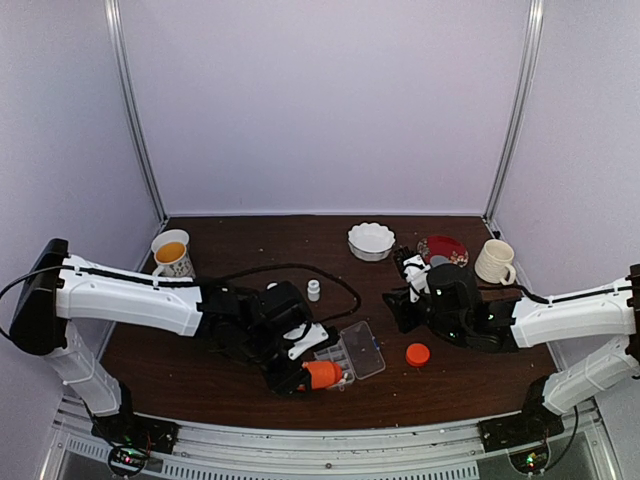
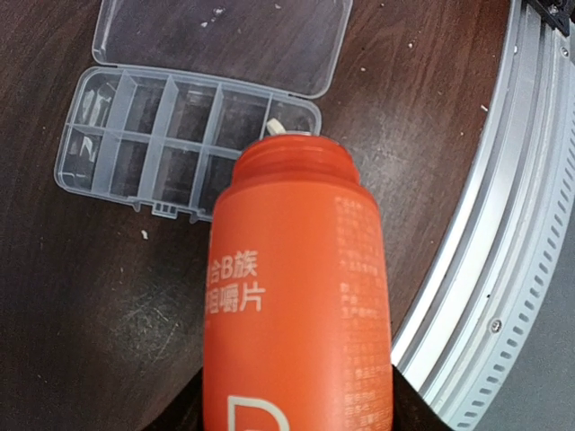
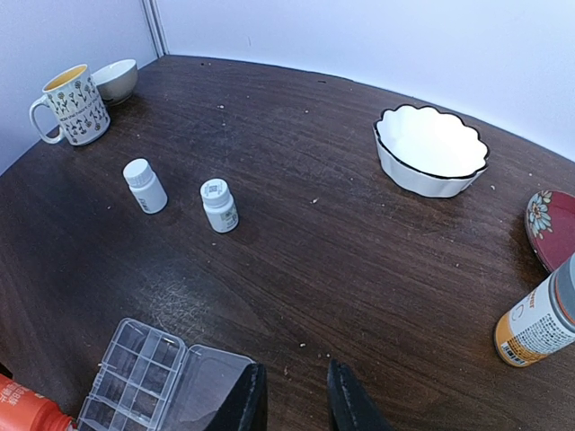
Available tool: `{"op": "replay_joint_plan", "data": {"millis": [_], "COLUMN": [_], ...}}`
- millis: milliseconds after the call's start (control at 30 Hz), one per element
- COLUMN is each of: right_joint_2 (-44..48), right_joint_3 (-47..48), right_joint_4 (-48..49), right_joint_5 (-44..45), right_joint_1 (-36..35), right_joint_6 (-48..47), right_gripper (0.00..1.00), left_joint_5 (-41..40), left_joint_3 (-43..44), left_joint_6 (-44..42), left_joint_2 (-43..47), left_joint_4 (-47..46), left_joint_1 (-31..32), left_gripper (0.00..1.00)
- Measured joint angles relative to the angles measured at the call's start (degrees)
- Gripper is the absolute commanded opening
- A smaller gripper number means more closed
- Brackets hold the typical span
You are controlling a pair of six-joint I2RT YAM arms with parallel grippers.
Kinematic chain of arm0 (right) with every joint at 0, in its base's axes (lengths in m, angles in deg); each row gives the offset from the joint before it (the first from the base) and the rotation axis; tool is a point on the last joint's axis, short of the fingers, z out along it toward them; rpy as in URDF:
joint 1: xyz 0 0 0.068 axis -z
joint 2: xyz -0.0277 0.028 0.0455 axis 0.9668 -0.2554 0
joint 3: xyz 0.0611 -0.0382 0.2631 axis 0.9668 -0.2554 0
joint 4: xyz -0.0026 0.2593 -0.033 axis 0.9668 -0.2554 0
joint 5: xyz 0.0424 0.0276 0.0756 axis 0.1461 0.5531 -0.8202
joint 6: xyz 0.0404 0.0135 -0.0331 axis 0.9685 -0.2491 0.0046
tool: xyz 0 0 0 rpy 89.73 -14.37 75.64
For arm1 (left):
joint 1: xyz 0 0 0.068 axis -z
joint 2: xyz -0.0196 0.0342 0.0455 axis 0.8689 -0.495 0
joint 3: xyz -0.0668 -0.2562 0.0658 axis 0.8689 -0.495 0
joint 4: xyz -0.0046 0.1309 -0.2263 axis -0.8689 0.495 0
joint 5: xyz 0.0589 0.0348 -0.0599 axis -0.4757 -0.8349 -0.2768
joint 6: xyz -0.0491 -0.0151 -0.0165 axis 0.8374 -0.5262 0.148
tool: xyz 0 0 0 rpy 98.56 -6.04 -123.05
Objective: Sort the pills into containers
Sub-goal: Pour the pill into the compartment of the pill container.
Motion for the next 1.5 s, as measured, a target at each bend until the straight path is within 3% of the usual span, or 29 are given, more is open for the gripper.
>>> {"op": "replay_joint_plan", "data": {"millis": [1500], "right_joint_2": [-0.39], "right_joint_3": [0.02], "right_joint_4": [-0.7], "right_joint_5": [-0.02], "right_joint_1": [0.0], "right_joint_6": [-0.83], "right_gripper": [0.24], "left_joint_5": [-0.72], "left_joint_3": [-0.24], "left_joint_6": [0.02], "left_joint_2": [-0.17], "left_joint_4": [1.92], "left_joint_1": [0.39], "left_gripper": [0.0]}}
